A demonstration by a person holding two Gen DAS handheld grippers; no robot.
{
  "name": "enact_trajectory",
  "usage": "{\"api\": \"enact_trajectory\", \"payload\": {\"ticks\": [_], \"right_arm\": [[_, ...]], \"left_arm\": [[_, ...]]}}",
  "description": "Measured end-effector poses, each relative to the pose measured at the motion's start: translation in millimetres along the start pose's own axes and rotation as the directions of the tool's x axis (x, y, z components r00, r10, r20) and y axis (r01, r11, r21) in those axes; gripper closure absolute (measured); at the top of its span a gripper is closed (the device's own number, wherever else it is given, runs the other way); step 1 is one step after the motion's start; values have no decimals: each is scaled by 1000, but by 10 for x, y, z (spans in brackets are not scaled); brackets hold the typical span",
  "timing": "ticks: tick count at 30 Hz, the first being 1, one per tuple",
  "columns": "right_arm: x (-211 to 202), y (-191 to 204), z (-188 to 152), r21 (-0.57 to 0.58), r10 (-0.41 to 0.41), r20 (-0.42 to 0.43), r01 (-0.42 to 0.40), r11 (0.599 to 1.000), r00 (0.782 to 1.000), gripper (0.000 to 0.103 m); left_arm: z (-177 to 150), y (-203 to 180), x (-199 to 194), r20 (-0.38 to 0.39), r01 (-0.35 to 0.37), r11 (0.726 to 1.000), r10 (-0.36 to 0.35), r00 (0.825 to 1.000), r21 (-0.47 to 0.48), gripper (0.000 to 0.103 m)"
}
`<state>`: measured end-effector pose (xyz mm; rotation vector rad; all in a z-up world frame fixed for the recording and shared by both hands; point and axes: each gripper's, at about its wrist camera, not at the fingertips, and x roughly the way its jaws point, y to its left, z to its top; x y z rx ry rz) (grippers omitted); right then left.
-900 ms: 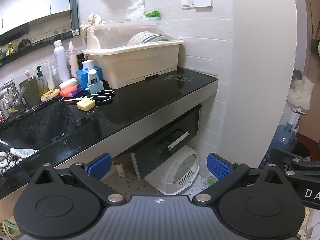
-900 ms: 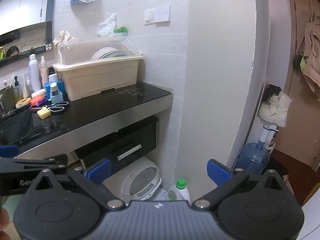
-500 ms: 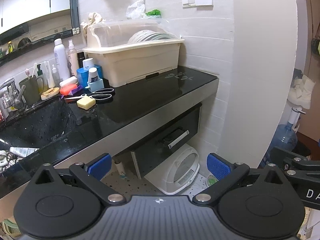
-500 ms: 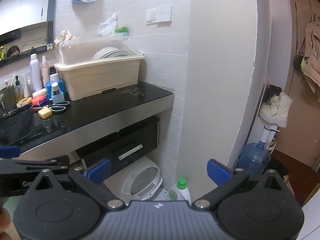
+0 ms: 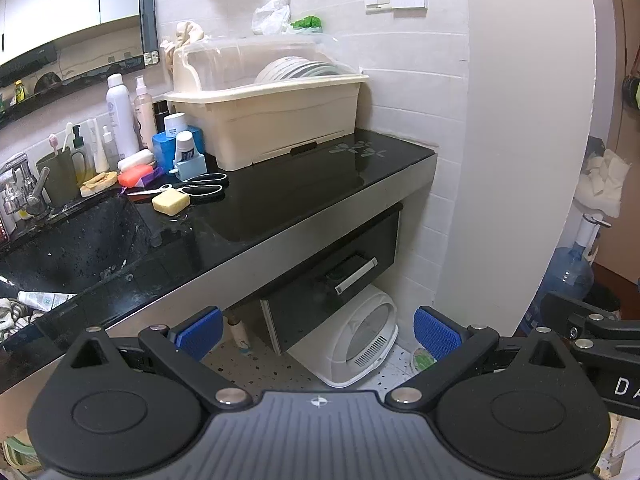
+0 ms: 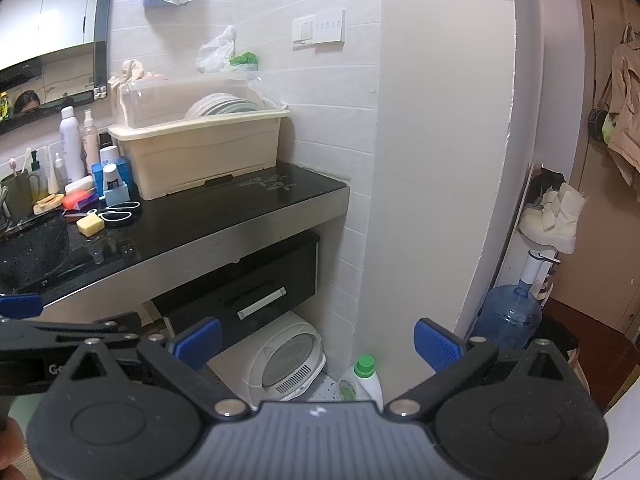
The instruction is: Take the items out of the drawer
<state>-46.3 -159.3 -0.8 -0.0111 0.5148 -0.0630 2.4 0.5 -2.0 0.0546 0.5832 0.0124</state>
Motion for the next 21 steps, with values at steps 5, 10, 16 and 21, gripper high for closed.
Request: {"api": "enact_trajectory", "payload": {"ticks": [5,10,16,21], "right_arm": [[50,30,48,-1,1,-5,-1,1000,1000,0],[-22,65,-2,0,0,-3,0,1000,1000,0],[-108,107,-63,1,-1,-1,1,1000,1000,0],[112,-56,132,1,13,-13,-13,1000,1000,0]], "left_arm": [[-5,8,-8,3,-7,1000,7,1000,3,0],[-6,17,-8,2,-9,1000,9,1000,2,0],[-2,2,-9,1,-10,1000,10,1000,1,0],[-2,-9,-10,5,-16,1000,16,1000,6,0]]}}
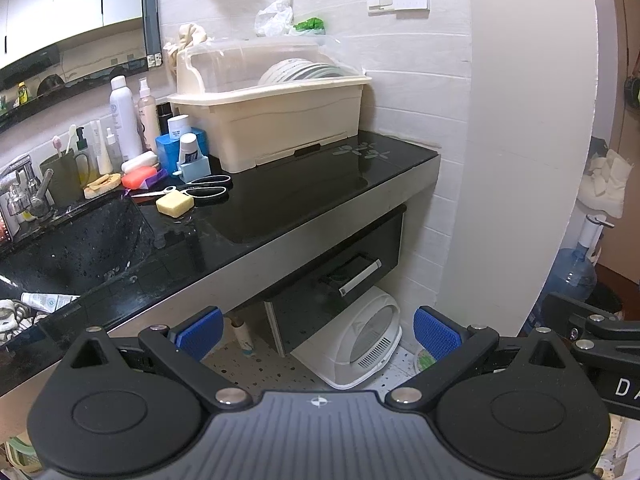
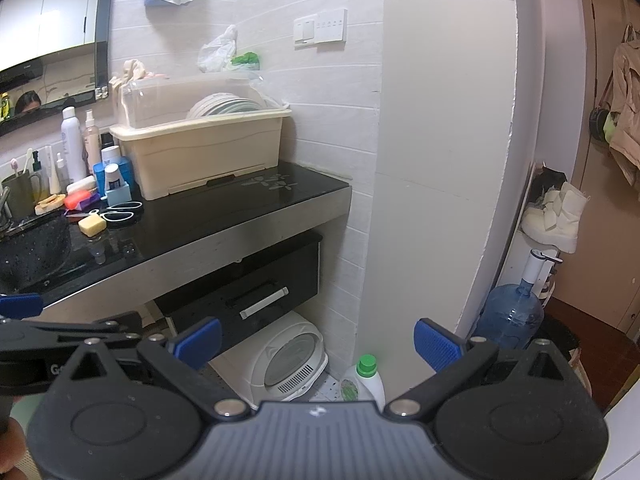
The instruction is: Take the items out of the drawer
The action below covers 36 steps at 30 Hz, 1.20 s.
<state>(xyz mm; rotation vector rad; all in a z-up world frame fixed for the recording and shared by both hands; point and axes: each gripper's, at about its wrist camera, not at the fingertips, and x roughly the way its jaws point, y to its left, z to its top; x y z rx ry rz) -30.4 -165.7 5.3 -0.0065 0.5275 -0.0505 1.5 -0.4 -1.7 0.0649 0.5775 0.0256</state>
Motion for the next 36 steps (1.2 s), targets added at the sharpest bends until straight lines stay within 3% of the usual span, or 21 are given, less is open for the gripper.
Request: {"api": "enact_trajectory", "payload": {"ticks": [29,36], "right_arm": [[141,5,-19,-6,-22,-14,22,1000,1000,0],[319,46,-104,3,-40,-11,40,999,999,0]], "left_arm": [[-65,26,149,-31,18,999,-19,999,-34,0],[-109,44,201,-4,4,999,-5,1000,-53,1]]}}
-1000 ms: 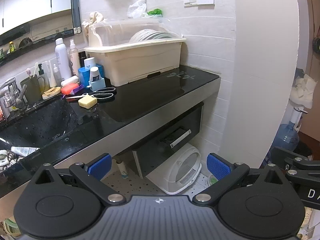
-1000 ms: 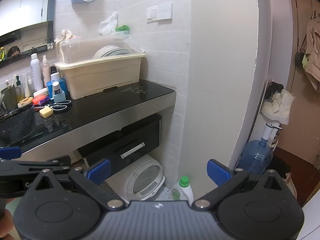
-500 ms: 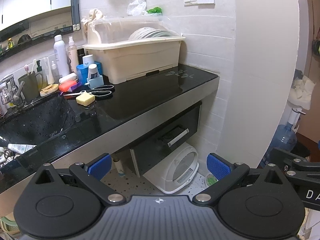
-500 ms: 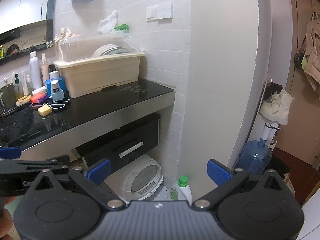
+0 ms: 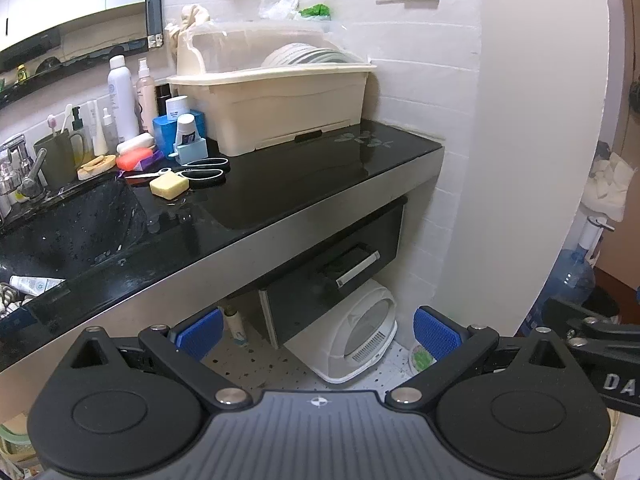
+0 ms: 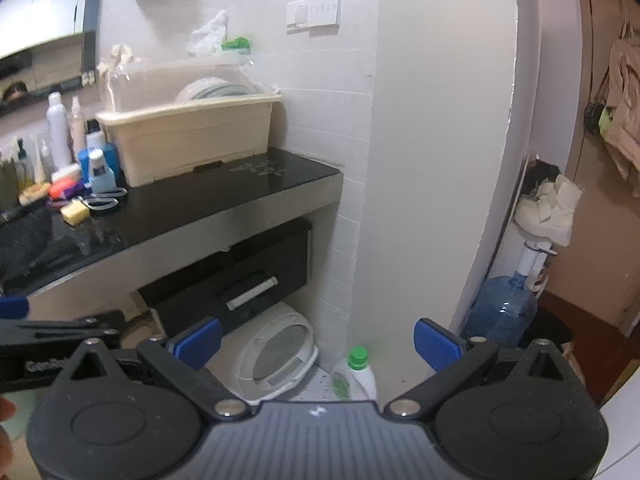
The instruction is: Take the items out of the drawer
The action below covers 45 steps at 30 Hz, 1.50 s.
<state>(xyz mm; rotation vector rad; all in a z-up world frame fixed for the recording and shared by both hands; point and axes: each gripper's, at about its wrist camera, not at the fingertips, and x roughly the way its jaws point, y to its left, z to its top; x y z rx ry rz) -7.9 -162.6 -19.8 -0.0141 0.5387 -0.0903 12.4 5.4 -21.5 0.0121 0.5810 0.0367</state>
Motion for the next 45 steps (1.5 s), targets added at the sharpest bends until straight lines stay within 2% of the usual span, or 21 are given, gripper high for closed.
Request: {"api": "enact_trajectory", "payload": {"ticks": [6,11,17,19,22,24,27,33,37,45], "right_arm": [[167,54,-87,5,-24,6,24,1000,1000,0],[306,98,-159,10,-44,12,44,999,999,0],[423,55,-257,25,-58,17,58,998,998,0],[468,-4,-282,33,-28,5,28,999,1000,0],[549,-69,-325,65,87,-19,-86,994,996,0],[611,-142,-367,121,150,-21,-146,982,989,0],[749,-279,-423,228,196,-33,-184,956,980,0],[971,-307,-479,206,156,-35,-145,968,987,0],[1120,-325,-517,191,128,-35,-119,974,991,0],[1417,-362,-592,162,73,-34,-67,985,997,0]], "left_arm": [[-40,24,56,29,-11,1000,12,999,-18,1],[-77,16,148,23,-3,1000,3,1000,16,1],[-121,42,257,43,-32,999,32,999,-5,1],[-150,22,313,38,-51,999,50,998,8,1],[-183,40,409,19,-29,999,29,999,17,0],[-203,75,476,14,-13,1000,13,1000,0,0],[-236,124,572,14,1,1000,-1,1000,-24,0],[-323,100,752,29,-34,999,33,999,25,0],[-378,94,866,44,-32,999,31,999,20,0],[-469,90,1053,49,27,998,-30,998,61,0]]}}
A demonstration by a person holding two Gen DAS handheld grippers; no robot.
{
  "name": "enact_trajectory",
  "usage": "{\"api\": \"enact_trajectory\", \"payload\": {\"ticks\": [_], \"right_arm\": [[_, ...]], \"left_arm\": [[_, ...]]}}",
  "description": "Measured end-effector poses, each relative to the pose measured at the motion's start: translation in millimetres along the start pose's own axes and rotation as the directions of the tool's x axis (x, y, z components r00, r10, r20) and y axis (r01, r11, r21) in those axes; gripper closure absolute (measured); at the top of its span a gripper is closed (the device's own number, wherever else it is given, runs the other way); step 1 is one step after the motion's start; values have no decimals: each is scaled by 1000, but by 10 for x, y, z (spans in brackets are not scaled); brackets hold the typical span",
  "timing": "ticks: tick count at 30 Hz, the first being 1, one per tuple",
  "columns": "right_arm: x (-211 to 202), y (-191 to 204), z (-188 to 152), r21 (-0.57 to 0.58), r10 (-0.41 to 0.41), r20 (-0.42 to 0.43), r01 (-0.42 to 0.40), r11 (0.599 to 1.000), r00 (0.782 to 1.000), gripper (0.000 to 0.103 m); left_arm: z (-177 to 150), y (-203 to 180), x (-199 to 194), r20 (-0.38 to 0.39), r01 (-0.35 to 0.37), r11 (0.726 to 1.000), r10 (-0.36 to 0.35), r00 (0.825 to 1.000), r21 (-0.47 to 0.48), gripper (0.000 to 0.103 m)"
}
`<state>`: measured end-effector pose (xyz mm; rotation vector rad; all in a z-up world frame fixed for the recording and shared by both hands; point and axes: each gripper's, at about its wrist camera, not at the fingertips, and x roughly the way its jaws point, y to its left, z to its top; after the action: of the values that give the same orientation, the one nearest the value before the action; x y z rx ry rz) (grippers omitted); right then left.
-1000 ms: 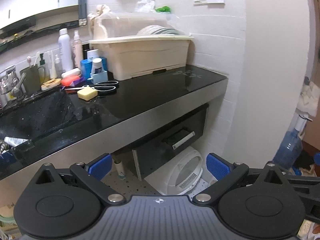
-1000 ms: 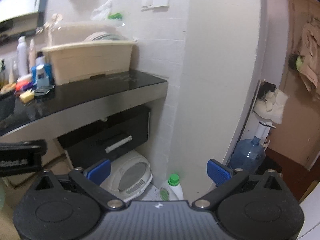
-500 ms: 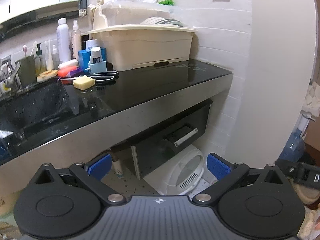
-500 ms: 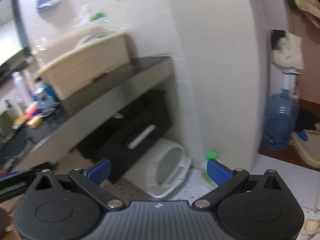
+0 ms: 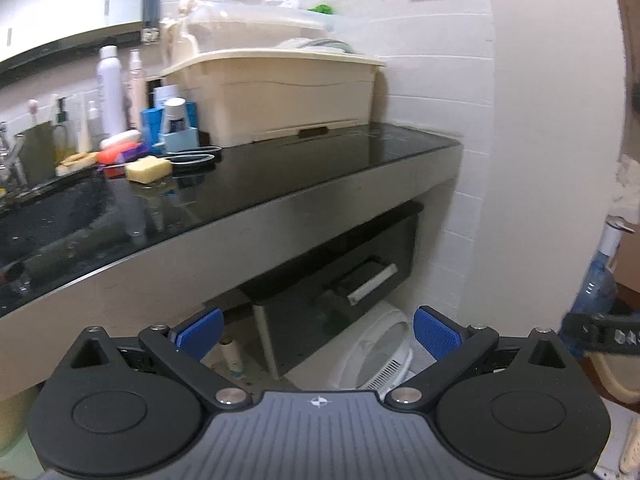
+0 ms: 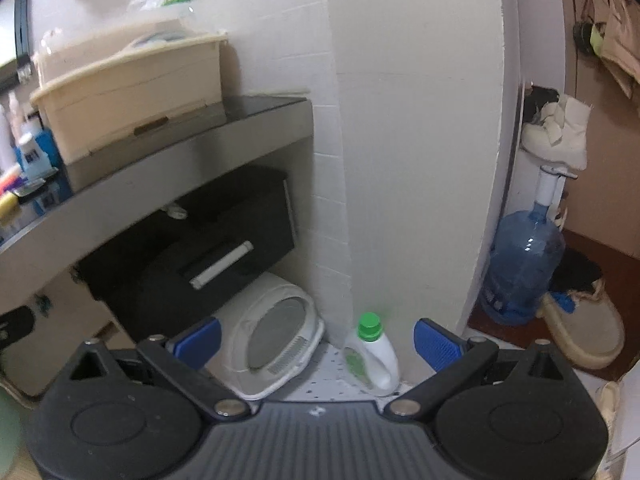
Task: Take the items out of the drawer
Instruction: 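Move the right tool down toward the black drawer front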
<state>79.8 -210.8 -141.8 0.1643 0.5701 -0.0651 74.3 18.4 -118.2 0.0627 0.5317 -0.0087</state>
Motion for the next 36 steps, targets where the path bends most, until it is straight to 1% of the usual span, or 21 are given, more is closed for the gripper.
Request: {"api": "enact_trajectory", "payload": {"ticks": [5,7,9,10,11,12,13,15,17,19,24,28,30,33,36], "right_arm": [[185,-43,-34,-17,-34,7,34,999,999,0],[260,-53,-44,-27,-46,7,46,999,999,0],[334,-40,-33,-38,-53,-6,52,998,999,0],[373,-41,-21,-35,-52,-21,51,998,998,0],[415,-52,-5,-23,-40,-41,39,999,998,0],[459,-69,8,-1,-19,-56,19,1000,998,0],[500,-86,17,21,-2,-61,3,1000,998,0],[578,-95,29,47,3,-57,0,999,998,0],[667,-40,50,21,-13,-56,14,1000,998,0],[780,21,91,8,8,-69,-8,1000,998,0],[1061,175,194,-24,62,-101,-64,998,993,1],[1300,304,272,-47,101,-128,-108,993,987,1],[1481,384,301,-48,112,-139,-120,992,984,1],[1720,460,380,-2,140,-147,-142,990,979,2],[1975,503,436,40,143,-145,-138,990,979,2]], "left_arm": [[-23,-9,94,-6,38,999,-38,999,30,0],[-29,0,112,1,68,997,-68,998,30,0],[-41,17,129,6,115,993,-115,993,16,0],[-47,35,143,3,156,988,-156,988,1,0],[-53,56,159,-2,201,979,-201,980,-15,0],[-64,63,179,-8,221,975,-222,975,-21,0],[-82,53,202,-15,212,977,-212,977,-12,0],[-118,34,248,-28,193,981,-193,981,4,0],[-159,18,296,-43,171,985,-170,985,20,0],[-243,-2,352,-63,150,988,-149,987,20,0],[-407,97,487,-100,118,993,-119,988,-10,0],[-477,198,501,-80,159,987,-161,984,-39,0],[-485,229,494,-71,154,987,-158,985,-53,0],[-475,310,473,-53,141,986,-146,988,-94,0],[-441,390,434,-21,155,978,-160,987,-141,0]]}}
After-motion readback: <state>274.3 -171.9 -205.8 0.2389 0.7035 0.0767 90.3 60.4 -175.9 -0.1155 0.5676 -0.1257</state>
